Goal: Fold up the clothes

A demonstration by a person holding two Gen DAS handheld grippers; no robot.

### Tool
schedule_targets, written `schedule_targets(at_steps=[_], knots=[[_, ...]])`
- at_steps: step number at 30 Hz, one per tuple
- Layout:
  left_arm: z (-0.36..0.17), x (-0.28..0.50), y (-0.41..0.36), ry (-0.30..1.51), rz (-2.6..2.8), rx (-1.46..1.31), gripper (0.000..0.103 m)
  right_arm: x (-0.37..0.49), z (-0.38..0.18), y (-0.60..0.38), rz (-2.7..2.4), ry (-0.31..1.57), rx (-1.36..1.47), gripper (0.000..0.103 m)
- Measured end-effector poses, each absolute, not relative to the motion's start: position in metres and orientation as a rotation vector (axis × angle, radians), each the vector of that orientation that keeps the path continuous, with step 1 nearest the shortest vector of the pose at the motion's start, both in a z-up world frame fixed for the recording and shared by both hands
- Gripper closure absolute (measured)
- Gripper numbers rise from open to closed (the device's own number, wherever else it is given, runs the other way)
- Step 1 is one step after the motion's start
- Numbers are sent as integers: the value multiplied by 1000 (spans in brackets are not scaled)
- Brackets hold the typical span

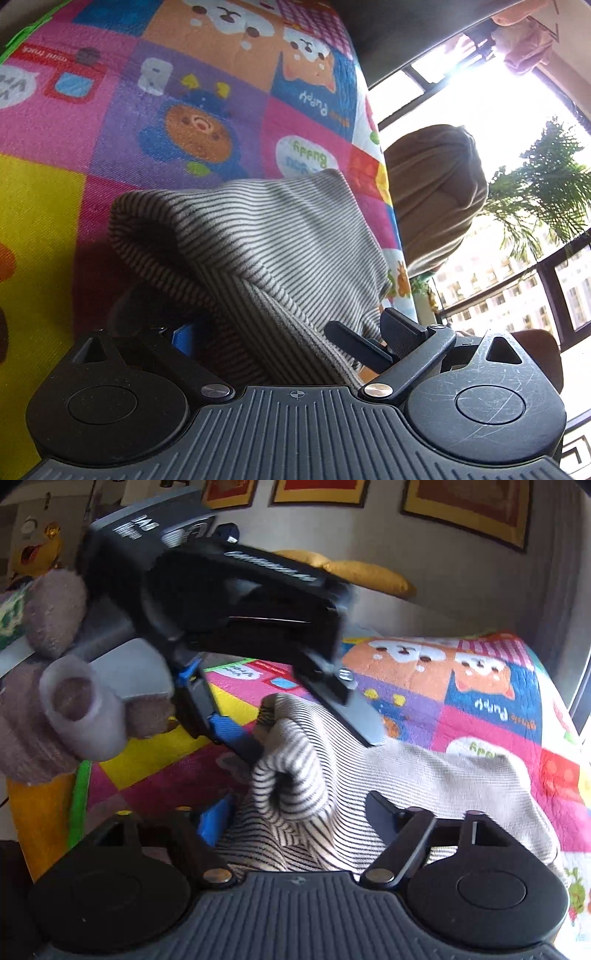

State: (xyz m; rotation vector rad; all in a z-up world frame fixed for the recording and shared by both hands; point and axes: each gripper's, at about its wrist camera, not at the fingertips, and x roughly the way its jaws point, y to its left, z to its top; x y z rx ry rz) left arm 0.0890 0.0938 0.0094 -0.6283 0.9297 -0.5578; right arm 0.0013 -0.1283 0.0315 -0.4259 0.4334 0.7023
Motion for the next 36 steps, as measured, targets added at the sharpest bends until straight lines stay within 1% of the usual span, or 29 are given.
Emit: schedule_targets(at_steps=[5, 7, 8, 9, 11, 12, 21, 25, 30, 31, 33, 34, 36], knots=[[20, 89, 88, 911, -566, -587, 4, -2, 24, -114, 690, 385, -503, 16], [23, 89, 85, 911, -564, -566, 4, -1, 21, -112, 677, 371, -513, 26], [24, 89, 84, 910, -562, -555, 4, -1, 20, -112, 671, 365, -517, 38], [25, 89, 83, 910, -561, -544, 4, 0, 21, -114, 667, 366, -513, 44], [27, 87, 83, 905, -557, -522, 4, 3, 23, -117, 659, 366, -506, 50], [29, 85, 84, 896, -554, -511, 4, 4, 23, -118, 655, 367, -503, 50], [32, 68, 102, 867, -479, -413, 4, 9, 26, -124, 638, 360, -488, 50], [17, 70, 113, 915, -494, -512, 4, 10, 25, -124, 639, 363, -483, 50], [10, 89, 99, 935, -546, -597, 4, 9, 22, -123, 640, 356, -493, 49], [11, 94, 95, 941, -553, -613, 4, 7, 21, -122, 642, 352, -499, 48], [19, 98, 86, 930, -579, -615, 4, 5, 19, -121, 641, 335, -517, 24], [24, 99, 83, 919, -598, -614, 4, 3, 18, -120, 639, 325, -528, 21], [33, 100, 75, 901, -629, -609, 4, 1, 15, -118, 635, 305, -548, 21]])
